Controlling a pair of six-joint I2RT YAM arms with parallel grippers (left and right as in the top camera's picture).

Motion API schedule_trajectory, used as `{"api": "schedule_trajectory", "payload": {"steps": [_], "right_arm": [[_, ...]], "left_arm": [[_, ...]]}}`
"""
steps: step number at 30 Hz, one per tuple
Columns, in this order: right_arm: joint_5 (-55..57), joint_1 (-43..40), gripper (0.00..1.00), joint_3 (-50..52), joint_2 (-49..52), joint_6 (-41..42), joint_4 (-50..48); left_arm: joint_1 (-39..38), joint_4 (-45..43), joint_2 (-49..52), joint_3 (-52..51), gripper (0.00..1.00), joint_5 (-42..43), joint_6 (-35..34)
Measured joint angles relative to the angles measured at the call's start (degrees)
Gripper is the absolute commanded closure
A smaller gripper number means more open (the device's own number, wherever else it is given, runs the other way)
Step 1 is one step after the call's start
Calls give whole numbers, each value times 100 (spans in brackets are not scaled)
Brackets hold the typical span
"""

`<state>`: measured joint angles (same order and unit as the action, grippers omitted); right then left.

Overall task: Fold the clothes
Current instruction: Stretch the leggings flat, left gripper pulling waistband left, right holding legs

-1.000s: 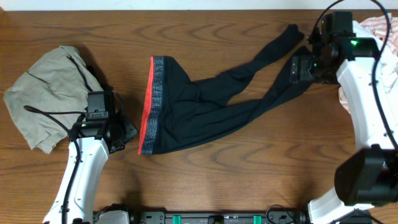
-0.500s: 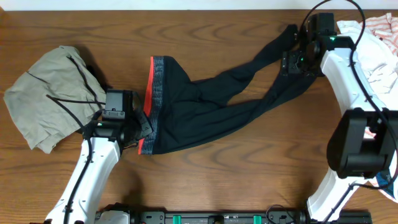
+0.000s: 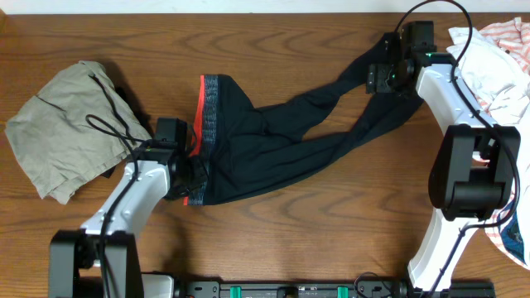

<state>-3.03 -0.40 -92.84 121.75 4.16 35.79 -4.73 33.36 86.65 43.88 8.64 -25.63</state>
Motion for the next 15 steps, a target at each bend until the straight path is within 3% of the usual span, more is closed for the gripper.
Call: {"api": "schedule_trajectory", "payload": {"steps": [12,14,15], "right_arm": [[11,15,16,-7,673,-4,-623],[46,17,32,-13,699,2,-658],[70,17,50,-17,710,2,-675]], "left_arm": [[0,-17,203,-9,94,0,2],[0,-20,203,-9,94,0,2],[0,-20,203,-9,94,0,2]]}}
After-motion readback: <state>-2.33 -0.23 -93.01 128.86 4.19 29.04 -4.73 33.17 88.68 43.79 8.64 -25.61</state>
